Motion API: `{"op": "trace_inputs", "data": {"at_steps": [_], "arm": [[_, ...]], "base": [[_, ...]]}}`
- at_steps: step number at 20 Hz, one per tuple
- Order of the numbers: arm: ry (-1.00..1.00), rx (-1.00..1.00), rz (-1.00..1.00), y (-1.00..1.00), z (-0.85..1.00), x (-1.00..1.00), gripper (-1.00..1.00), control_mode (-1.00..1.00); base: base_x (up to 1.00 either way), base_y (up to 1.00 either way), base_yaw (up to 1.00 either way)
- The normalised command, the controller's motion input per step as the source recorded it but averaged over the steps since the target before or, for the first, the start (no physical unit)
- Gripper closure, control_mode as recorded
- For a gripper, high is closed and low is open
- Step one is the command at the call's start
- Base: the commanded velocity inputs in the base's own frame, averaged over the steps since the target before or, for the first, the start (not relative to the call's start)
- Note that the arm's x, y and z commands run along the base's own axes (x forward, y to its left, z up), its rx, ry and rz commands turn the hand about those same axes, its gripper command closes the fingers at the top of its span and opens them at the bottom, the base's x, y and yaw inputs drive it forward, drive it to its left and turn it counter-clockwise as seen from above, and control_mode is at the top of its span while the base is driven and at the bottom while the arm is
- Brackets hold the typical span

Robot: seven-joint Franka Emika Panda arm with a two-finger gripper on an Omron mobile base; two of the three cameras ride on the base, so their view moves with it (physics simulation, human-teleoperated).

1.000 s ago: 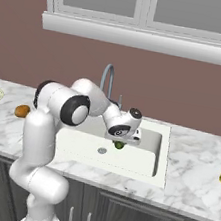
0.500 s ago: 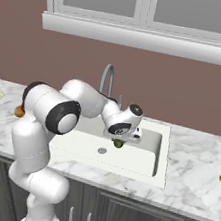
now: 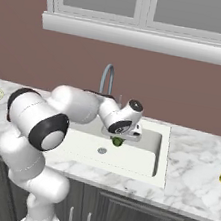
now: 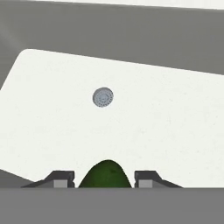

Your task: Remove the potato and avocado from the sink. Then move the bowl and cup from the counter to the sink for washing.

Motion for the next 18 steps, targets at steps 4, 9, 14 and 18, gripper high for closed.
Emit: {"op": "trace_inputs", "data": {"at_steps": [4, 9, 14, 18], "arm": [[0.0, 0.0, -0.04, 0.11, 0.28, -0.4, 1.0, -1.0], [0.0, 0.0, -0.05, 0.14, 0.32, -0.36, 1.0, -1.0], [0.0, 0.0, -0.04, 0.13, 0.36, -0.32, 1.0, -1.0], [0.0, 0.0, -0.03, 0.12, 0.37, -0.32, 1.0, -1.0]], "base": [[0.0, 0.0, 0.0], [0.0, 0.0, 0.0], [0.0, 0.0, 0.0], [0.0, 0.0, 0.0]]}}
